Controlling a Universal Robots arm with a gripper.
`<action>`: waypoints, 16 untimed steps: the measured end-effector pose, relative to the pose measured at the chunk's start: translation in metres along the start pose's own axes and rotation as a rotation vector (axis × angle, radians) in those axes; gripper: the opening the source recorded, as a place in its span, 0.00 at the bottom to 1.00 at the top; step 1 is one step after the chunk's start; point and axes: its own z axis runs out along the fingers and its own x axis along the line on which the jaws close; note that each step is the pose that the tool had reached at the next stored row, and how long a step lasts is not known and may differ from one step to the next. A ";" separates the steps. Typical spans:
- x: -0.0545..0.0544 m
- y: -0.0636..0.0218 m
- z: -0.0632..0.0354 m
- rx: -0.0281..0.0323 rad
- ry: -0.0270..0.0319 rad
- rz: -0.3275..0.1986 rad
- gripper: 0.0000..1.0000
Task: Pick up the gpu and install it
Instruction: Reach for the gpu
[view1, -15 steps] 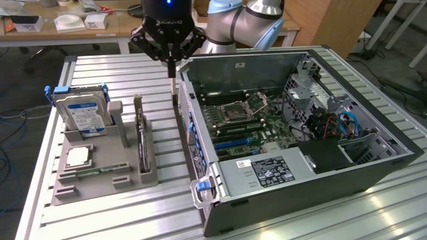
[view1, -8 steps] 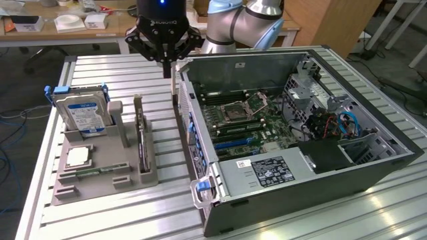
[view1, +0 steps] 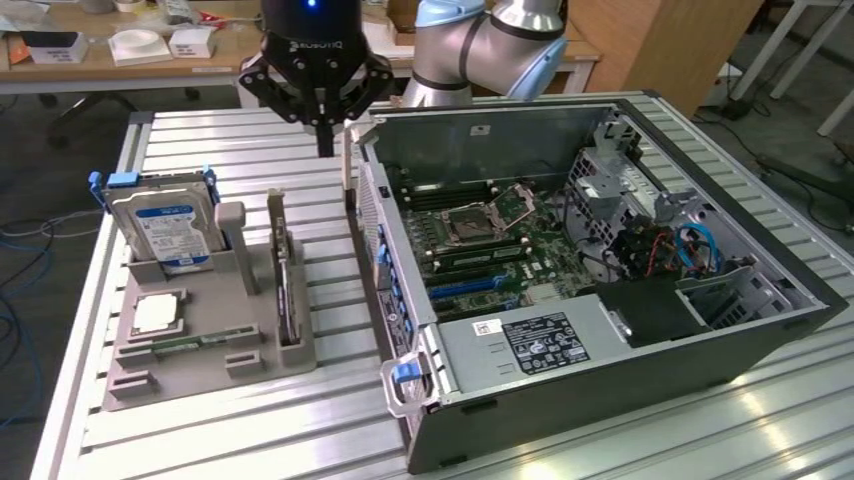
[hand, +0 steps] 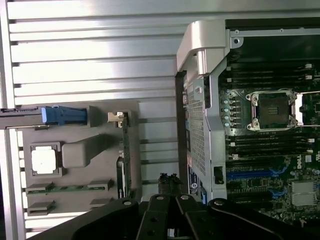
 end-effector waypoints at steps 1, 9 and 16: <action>0.001 -0.0001 0.0000 0.0000 0.0000 0.000 0.10; 0.008 -0.0007 -0.0002 0.0000 0.0000 0.000 0.10; 0.014 -0.0012 -0.0003 -0.0001 0.0000 0.000 0.10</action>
